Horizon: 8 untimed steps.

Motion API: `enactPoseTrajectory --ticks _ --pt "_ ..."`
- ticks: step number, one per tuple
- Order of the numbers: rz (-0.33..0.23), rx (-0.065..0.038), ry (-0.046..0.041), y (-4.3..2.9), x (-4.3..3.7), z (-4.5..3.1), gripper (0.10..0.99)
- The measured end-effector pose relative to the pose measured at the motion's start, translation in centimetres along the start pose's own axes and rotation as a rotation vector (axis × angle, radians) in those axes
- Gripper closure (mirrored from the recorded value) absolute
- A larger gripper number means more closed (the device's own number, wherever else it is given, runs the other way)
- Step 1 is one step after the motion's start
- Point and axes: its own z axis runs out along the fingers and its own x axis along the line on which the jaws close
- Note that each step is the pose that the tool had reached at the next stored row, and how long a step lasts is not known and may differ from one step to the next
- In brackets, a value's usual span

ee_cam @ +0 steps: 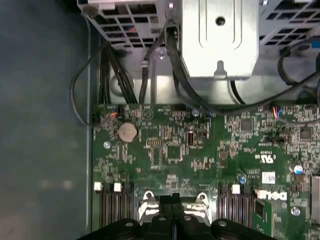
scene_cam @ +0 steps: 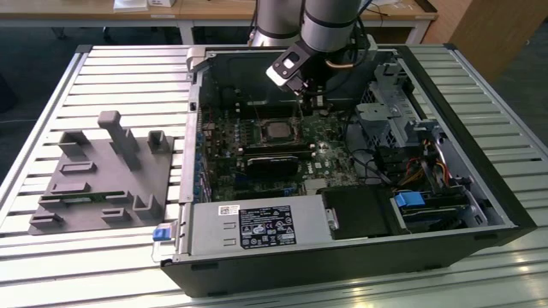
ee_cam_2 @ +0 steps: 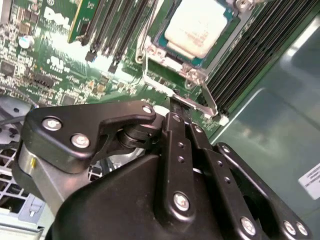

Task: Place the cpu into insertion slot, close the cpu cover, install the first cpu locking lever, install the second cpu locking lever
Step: 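Close the cpu cover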

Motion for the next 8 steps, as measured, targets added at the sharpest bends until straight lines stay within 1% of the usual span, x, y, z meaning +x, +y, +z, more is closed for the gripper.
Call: enactPoseTrajectory --ticks 8 --pt "0.000 0.000 0.0000 -1.16 -0.03 0.14 0.980"
